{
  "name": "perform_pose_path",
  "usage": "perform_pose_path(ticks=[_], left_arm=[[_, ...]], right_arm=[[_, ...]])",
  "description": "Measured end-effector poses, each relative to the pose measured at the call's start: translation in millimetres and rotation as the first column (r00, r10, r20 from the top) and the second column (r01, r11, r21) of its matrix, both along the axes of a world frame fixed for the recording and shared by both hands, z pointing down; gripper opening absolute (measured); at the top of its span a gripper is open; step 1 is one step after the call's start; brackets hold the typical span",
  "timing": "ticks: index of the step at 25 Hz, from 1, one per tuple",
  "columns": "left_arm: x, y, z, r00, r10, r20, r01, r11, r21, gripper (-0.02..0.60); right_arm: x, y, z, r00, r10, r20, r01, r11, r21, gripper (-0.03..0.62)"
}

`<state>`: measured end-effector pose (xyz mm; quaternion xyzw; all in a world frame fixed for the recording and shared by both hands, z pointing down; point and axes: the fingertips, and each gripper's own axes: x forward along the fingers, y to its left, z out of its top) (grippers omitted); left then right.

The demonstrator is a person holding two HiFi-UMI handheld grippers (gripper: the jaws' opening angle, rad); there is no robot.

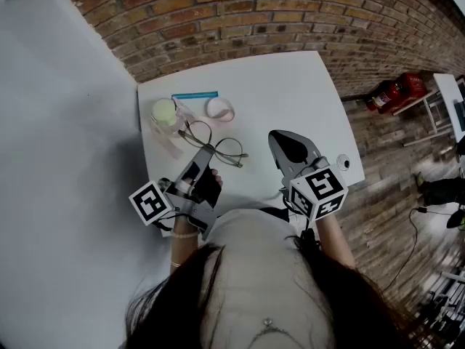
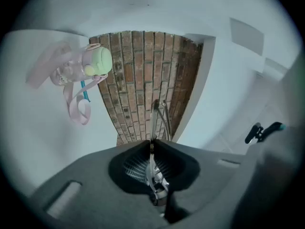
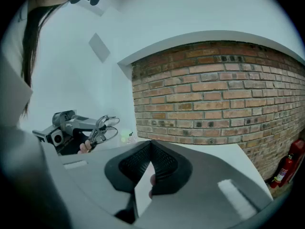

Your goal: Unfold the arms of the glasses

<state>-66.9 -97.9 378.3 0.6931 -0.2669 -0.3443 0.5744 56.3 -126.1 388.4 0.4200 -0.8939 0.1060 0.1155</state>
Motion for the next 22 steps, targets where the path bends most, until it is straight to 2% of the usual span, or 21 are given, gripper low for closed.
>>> perform_pose_path(ticks=[8, 22], left_arm=[[-0.9, -0.9, 0.3, 1.0, -0.006, -0.012, 0.006, 1.0, -0.004, 0.023], [-3.0, -1.9, 1.3, 1.0, -0.008, -0.029, 0.008, 1.0, -0.005, 0.023]], right_arm=[[0.0, 1.3, -7.8, 0.999, -0.009, 0.037, 0.009, 1.0, 0.016, 0.005], [-26.2, 21.7, -27.1, 0.978, -0.17, 0.124, 0.165, 0.985, 0.054, 0.02]])
